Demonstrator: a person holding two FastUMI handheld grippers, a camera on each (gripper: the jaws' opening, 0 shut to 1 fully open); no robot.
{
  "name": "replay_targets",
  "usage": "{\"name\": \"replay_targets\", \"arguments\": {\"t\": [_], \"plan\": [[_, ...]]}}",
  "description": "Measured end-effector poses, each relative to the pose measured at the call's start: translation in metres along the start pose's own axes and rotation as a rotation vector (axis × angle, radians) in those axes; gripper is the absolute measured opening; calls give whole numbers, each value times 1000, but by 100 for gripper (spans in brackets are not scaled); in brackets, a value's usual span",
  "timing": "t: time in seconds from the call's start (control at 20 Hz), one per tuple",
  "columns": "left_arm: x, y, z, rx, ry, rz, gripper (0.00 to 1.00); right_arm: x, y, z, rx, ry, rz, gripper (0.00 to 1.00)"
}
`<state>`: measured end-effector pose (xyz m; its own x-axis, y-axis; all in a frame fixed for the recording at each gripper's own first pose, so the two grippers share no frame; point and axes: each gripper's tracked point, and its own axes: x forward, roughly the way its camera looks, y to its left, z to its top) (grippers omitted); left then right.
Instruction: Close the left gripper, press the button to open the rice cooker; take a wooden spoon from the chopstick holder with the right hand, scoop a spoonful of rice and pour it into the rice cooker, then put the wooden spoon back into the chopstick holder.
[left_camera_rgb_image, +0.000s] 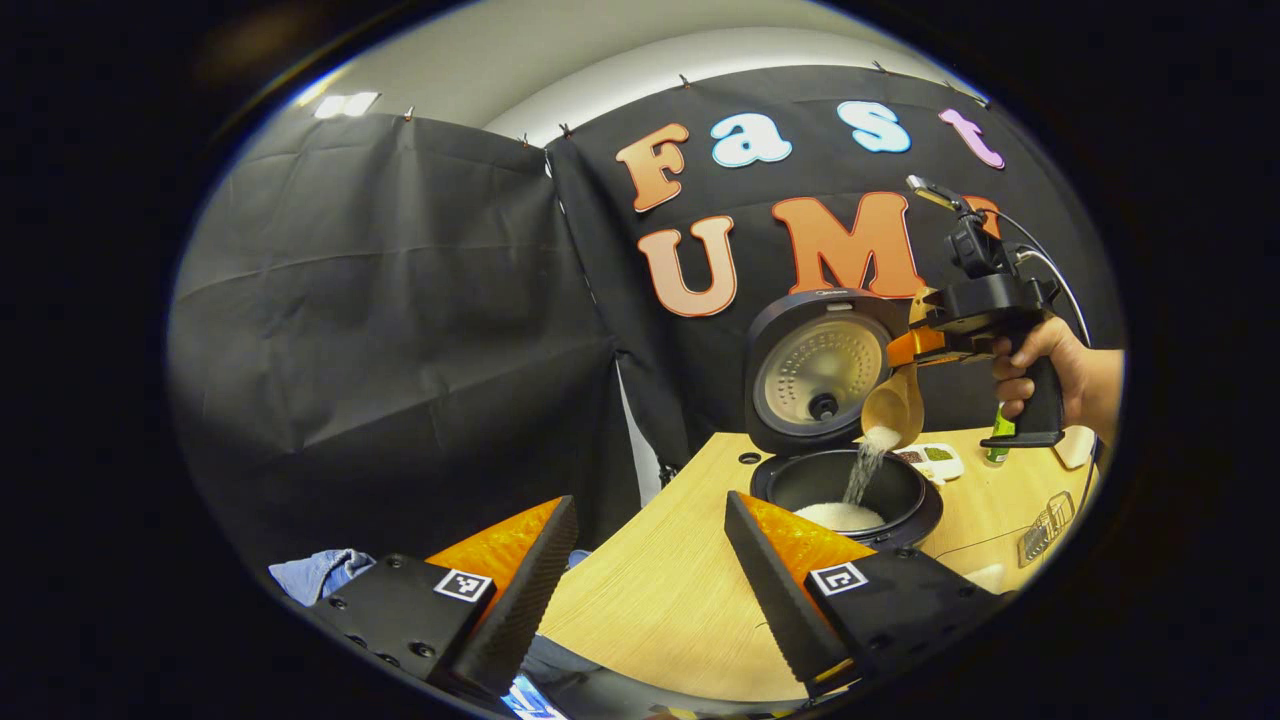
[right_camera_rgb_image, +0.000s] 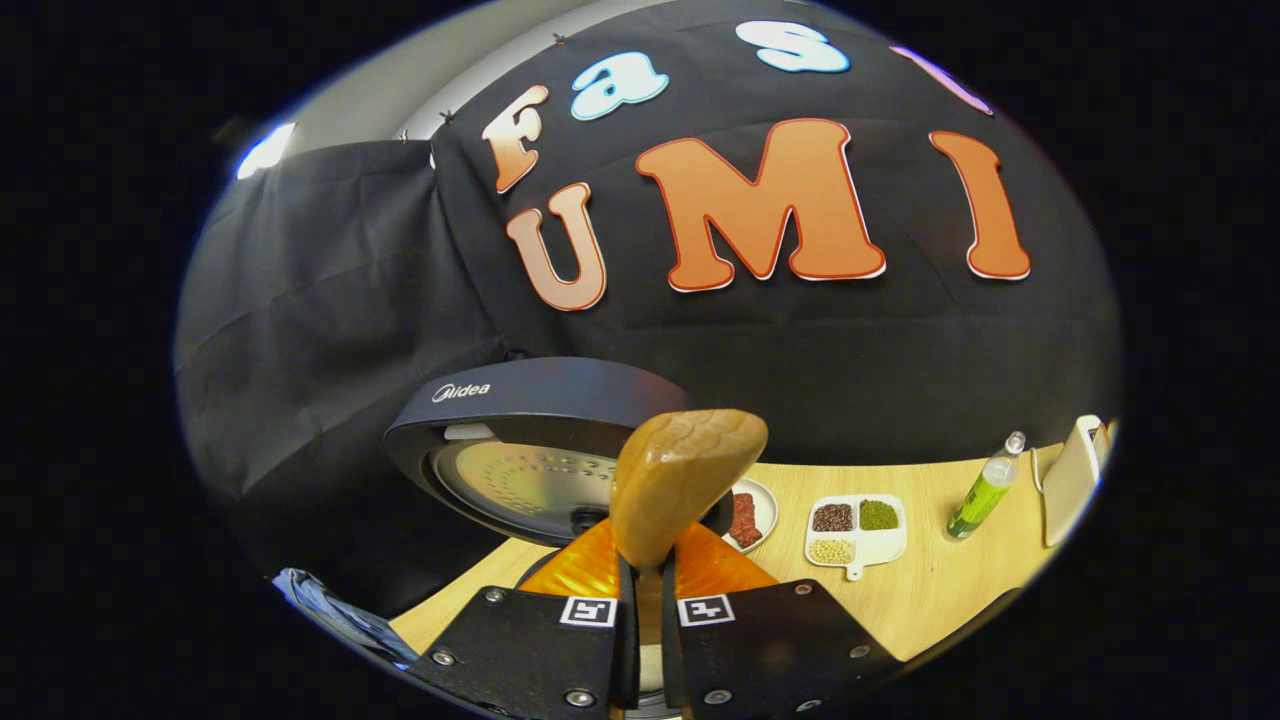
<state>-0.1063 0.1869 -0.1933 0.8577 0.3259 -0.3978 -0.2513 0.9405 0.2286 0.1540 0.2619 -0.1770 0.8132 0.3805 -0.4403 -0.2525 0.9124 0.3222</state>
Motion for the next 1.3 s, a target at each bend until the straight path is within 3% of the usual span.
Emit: {"name": "replay_targets", "arguments": {"t": [0.1,0.15,0.2,0.25,0.55,0.6,0.65,0.9,1.05,1.3], "plan": [[2,0,-1,0,3,1,99,-1,4,1,-40,-3,3,8],[2,0,-2,0,4,1,92,-1,8,2,-63,-6,11,8],[1,0,-2,0,4,0,92,-2,12,1,-83,-7,22,8],[1,0,-2,0,3,-2,99,-2,17,0,-104,-7,38,8],[0,2,-6,-2,9,5,100,-6,47,-5,-308,-20,95,8],[0,3,-8,-3,11,8,96,-7,53,-7,-347,-25,106,8],[0,4,-8,-4,13,11,100,-9,59,-10,-379,-27,121,8],[-3,3,-10,4,21,7,99,-22,78,-13,-527,-81,155,8],[-3,1,-10,6,21,9,100,-28,77,-9,-469,-73,190,8],[-4,-7,-9,7,22,-3,100,-43,51,29,-178,-55,226,8]]}}
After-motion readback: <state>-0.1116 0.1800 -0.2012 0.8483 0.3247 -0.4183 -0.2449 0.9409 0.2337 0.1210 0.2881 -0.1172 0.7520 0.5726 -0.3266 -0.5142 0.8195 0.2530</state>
